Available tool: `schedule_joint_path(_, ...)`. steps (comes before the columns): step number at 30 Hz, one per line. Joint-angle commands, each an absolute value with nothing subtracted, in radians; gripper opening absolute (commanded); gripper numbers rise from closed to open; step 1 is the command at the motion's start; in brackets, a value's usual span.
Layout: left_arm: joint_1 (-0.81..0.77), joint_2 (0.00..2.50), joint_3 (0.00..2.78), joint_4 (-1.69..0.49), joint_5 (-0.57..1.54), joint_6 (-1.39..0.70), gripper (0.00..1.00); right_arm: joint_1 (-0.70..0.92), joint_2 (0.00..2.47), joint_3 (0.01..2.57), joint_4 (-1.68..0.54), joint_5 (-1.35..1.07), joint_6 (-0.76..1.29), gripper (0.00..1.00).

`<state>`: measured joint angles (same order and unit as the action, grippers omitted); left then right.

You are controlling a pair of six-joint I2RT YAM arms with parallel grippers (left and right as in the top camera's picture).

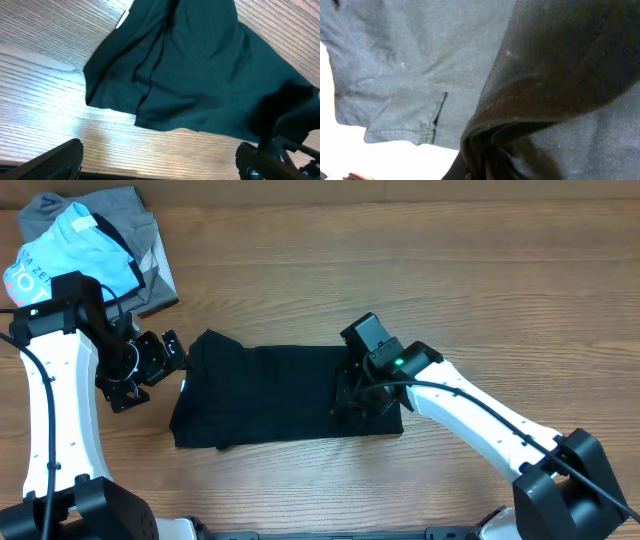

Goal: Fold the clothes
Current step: 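Fold the right end leftward over the shirt with the right gripper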

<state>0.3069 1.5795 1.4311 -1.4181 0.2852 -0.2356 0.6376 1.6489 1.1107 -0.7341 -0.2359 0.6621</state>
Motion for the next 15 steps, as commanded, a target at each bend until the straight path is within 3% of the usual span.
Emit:
schedule_joint_path(1,0.300,1.575,1.427,-1.422,0.297,-0.232,1.00,0.650,1.651,1.112,-0.730,-0.236,0.682,0.06)
schedule_joint_path(3,0.300,1.575,1.427,-1.422,0.297,-0.232,1.00,0.650,1.651,1.112,-0.729,-0.236,0.682,0.10)
schedule_joint_path(6,0.300,1.575,1.427,-1.422,0.297,-0.232,1.00,0.650,1.651,1.112,-0.727,-0.237,0.682,0.36)
schedule_joint_path(7,0.300,1.575,1.427,-1.422,0.297,-0.232,1.00,0.650,1.651,1.112,-0.725,-0.237,0.682,0.41)
schedule_joint_path(15,0.300,1.575,1.427,-1.422,0.297,-0.232,1.00,0.649,1.651,1.118,-0.700,-0.255,0.672,0.45)
